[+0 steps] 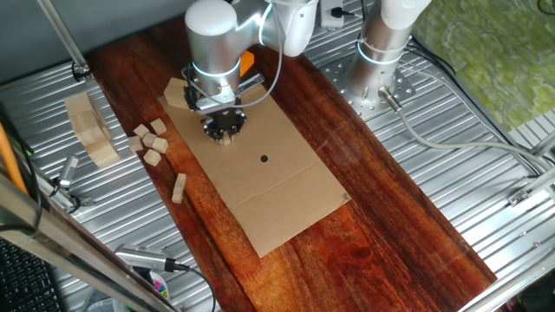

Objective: Stack the blocks into a pyramid shape

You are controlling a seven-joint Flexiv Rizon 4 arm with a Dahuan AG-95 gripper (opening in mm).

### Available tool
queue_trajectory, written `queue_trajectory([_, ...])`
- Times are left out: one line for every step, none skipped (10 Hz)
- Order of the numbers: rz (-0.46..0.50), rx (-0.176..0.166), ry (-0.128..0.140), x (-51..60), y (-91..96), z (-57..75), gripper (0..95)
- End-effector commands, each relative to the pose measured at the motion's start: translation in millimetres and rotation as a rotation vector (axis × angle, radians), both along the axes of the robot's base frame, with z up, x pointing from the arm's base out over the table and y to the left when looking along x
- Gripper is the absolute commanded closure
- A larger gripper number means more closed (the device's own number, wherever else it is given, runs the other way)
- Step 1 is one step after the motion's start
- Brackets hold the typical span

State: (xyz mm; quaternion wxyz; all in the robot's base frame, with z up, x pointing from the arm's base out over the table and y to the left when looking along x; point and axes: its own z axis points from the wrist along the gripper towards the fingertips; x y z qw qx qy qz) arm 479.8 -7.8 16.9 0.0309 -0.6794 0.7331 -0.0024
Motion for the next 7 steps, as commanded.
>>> queue_trajectory([0.006,-0.003,-0.001,0.4,-0.2,-0.3,57.0])
queue_trajectory([0.010,-0.004,-0.001,0.4,-0.2,-0.3,57.0])
queue_trajectory([0.011,-0.004,-0.001,0.4,-0.2,-0.3,38.0])
queue_trajectory([0.011,-0.004,-0.001,0.4,-0.2,-0.3,38.0])
queue_trajectory([0.010,-0.004,0.000,0.4,-0.2,-0.3,38.0])
queue_trajectory([0.010,-0.004,0.000,0.4,-0.2,-0.3,38.0])
queue_trajectory([0.006,-0.003,0.001,0.4,-0.2,-0.1,38.0])
